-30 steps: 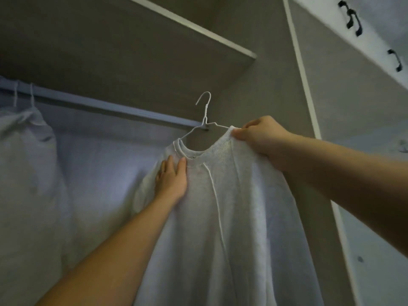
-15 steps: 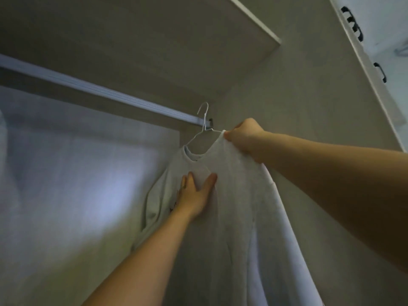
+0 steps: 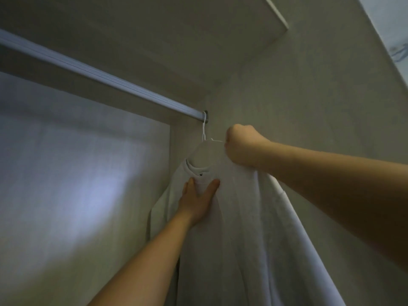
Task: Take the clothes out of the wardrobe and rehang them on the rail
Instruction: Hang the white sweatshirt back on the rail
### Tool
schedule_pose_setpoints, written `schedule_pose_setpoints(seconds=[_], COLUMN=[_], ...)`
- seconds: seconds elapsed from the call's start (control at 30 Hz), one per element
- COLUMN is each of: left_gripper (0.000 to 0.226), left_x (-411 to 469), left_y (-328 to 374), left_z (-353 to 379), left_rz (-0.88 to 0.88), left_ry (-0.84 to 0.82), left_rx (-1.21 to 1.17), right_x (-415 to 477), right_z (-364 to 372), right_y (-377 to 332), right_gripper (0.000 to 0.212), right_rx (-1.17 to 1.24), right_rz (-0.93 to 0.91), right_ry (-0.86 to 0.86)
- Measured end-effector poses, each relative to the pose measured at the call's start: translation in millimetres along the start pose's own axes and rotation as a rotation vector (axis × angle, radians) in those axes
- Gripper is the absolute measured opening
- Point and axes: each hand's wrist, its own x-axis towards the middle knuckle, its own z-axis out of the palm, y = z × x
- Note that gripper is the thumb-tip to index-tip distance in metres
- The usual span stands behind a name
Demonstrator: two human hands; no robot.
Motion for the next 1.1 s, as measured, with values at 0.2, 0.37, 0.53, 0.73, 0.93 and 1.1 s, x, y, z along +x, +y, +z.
schedule_pose_setpoints(seconds=[0.2, 0.37, 0.53, 0.73, 0.93, 1.1], left_gripper=[0.14, 0.109, 0.113, 0.103, 0.109, 0.085], left_x=[10.9, 16.6, 16.9, 4.3, -70.1, -163.4], left_y=[-2.7, -9.1, -10.0, -7.9, 20.8, 38.5], left_z=[14.7, 20.9, 21.1, 13.9, 17.8, 45.2], left_rz=[-0.061, -0.07, -0.089, -0.076, 0.253, 0.579], left_ry=[0.03, 0.018, -0.008, -0.007, 0.1, 0.091], left_rx=[0.028, 0.093, 0.093, 0.103, 0.234, 0.322], right_x=[-0.5, 7.7, 6.6, -15.5, -100.3, -193.4], right_z=[15.8, 27.7, 31.2, 17.9, -7.9, -31.5], right_y=[13.1, 25.7, 24.6, 25.7, 54.8, 87.6], right_gripper=[0.036, 0.065, 0.072, 0.072, 0.069, 0.069], right_rx=[-0.635, -0.794, -0.779, -0.608, -0.406, -0.364], right_rz=[-0.435, -0.42, -0.395, -0.384, -0.347, -0.274], right_ry=[0.091, -0.011, -0.025, 0.013, 0.108, 0.104])
